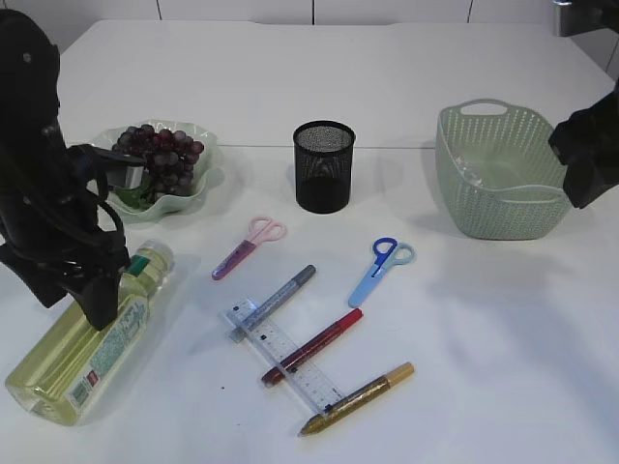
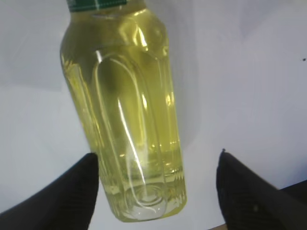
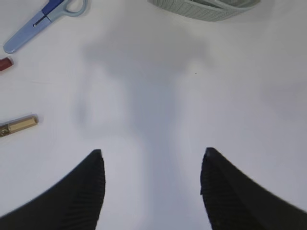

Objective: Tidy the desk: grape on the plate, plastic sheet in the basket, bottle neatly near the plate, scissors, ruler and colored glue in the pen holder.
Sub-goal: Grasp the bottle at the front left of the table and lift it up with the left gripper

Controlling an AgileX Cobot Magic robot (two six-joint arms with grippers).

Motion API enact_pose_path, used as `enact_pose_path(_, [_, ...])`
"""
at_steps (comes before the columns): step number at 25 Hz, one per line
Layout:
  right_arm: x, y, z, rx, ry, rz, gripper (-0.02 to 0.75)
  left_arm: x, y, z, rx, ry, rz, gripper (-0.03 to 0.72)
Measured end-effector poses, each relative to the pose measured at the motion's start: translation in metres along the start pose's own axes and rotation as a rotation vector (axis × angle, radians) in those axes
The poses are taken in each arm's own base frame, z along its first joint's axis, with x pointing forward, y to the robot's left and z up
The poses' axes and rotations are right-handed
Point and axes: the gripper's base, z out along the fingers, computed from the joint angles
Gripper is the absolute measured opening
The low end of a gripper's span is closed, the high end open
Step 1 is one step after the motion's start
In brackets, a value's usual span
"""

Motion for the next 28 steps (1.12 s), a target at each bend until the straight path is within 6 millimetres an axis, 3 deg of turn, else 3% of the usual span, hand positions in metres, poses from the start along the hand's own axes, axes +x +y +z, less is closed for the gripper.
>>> enact_pose_path(6, [-0.001, 0.0, 0.0, -0.002, -0.006, 0.001, 0.491, -0.005, 0.001, 0.015, 0.004, 0.037, -0.006, 0.594])
enact_pose_path(16, [-0.002, 0.0, 0.0, -0.003, -0.018, 0.003, 0.491, -0.008, 0.008, 0.018, -0.063, 0.036, -0.022, 0.596])
enact_pose_path(28, [-0.002, 0.0, 0.0, -0.003, -0.018, 0.003, 0.491, -0.014, 0.001, 0.039, -0.039, 0.075, -0.023, 0.594])
